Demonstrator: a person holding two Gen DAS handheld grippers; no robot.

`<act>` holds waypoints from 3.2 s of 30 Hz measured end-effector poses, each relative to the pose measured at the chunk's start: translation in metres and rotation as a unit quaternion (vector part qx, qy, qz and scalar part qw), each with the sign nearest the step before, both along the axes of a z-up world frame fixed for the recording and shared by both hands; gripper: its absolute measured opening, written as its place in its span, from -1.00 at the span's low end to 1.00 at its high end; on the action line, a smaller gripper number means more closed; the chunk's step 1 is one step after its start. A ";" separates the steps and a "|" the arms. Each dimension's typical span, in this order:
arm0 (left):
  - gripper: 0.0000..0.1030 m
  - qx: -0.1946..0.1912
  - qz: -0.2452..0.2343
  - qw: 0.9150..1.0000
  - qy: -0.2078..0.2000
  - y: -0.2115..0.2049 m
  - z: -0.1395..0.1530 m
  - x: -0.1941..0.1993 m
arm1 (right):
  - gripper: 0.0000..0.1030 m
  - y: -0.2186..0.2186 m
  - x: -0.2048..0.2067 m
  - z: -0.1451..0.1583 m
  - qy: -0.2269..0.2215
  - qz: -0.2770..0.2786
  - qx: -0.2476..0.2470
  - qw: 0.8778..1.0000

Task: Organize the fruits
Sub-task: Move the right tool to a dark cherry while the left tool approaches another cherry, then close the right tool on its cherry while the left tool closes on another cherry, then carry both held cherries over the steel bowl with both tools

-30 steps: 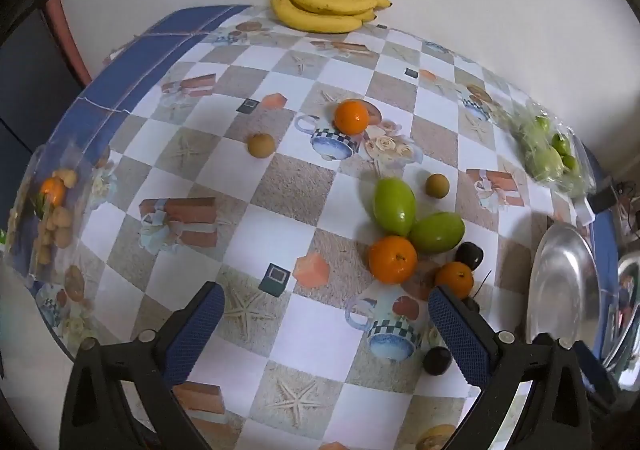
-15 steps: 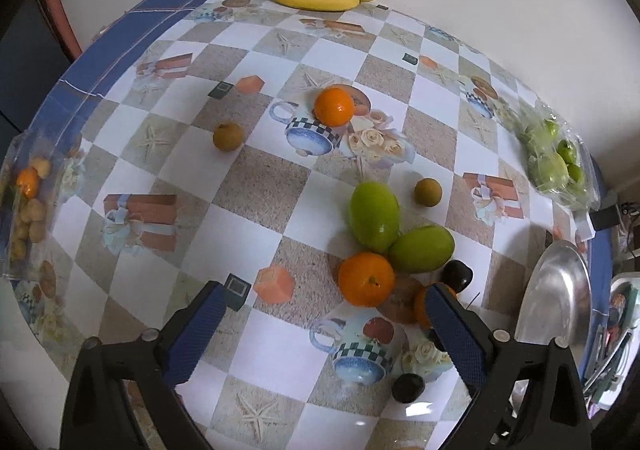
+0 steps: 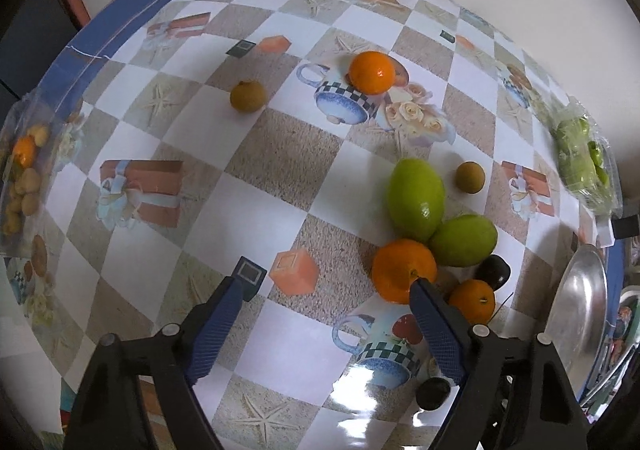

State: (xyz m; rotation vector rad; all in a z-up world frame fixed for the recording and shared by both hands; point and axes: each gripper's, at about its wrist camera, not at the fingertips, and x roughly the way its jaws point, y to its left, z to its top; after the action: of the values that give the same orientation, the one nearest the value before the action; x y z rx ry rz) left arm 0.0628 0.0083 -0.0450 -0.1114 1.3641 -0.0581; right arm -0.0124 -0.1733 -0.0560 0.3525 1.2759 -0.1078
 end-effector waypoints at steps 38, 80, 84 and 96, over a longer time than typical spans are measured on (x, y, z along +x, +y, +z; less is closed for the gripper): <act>0.62 -0.036 -0.066 0.997 0.013 -0.026 0.007 -0.032 | -0.47 -0.024 -0.048 0.047 -0.033 -0.054 -0.002 0.998; -0.46 -0.040 -0.165 0.982 0.080 -0.096 -0.022 -0.073 | -0.47 -0.046 -0.063 0.050 -0.033 -0.092 0.014 0.995; -0.47 -0.049 -0.154 0.983 0.082 -0.085 -0.021 -0.068 | -0.47 -0.045 -0.063 0.050 -0.031 -0.091 0.015 0.995; -0.47 -0.059 -0.155 0.985 0.038 -0.075 0.004 -0.059 | -0.47 -0.065 -0.067 0.045 -0.024 -0.128 0.009 0.991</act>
State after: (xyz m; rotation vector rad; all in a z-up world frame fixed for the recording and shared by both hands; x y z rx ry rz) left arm 0.0035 -0.0667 -0.0413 0.0011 1.4456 -0.3990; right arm -0.0798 -0.2387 -0.0111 0.5305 1.1796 -0.3045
